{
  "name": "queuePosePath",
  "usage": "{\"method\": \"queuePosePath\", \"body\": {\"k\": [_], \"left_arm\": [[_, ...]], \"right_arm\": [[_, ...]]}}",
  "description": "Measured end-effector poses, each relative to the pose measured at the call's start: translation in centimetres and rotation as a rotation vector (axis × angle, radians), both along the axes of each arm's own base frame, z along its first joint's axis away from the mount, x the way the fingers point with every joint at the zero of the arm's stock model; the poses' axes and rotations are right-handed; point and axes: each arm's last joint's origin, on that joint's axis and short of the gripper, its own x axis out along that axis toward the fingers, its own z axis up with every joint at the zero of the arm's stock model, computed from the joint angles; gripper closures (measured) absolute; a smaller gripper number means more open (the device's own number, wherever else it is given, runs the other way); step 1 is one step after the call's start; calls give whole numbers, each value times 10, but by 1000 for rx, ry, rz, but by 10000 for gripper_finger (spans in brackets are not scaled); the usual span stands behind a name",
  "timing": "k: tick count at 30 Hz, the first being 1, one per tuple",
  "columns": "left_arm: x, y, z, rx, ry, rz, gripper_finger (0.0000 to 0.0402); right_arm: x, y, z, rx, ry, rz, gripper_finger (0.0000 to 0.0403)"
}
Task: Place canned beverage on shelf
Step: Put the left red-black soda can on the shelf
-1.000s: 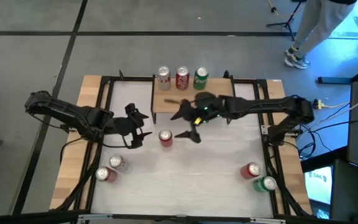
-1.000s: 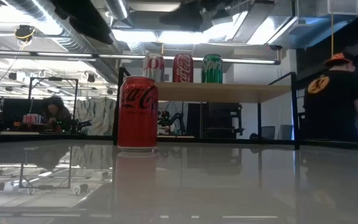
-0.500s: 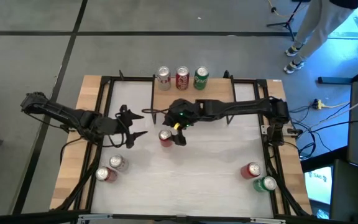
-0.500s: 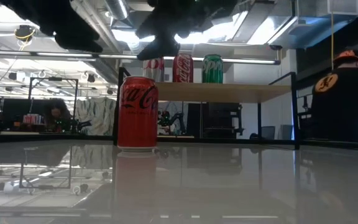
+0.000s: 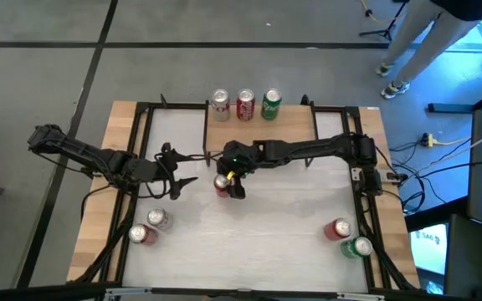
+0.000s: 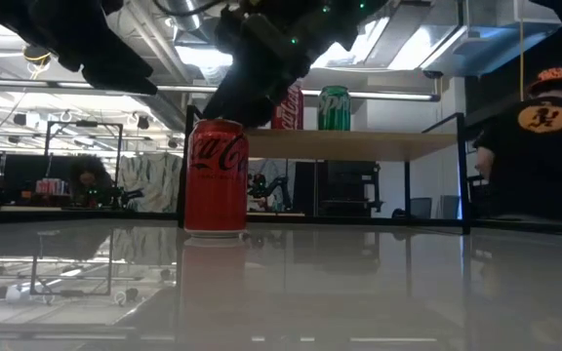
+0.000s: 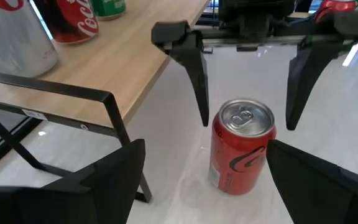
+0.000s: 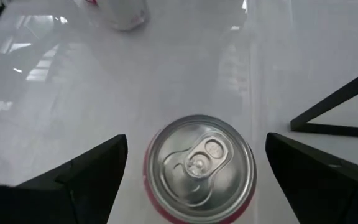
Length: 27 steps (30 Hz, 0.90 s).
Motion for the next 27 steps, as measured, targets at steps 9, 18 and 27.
{"method": "queuePosePath", "body": {"k": [9,18,27], "left_arm": [[0,0,0,2,-2,-1,76],[0,0,0,2,-1,-2,76],[0,0,0,4,-1,0,76]], "right_arm": [[2,0,-8,-4,22,-4,27],[-2,8,-18,-43,56,-18,27],[1,12,-17,-70,17,-32,36]]}}
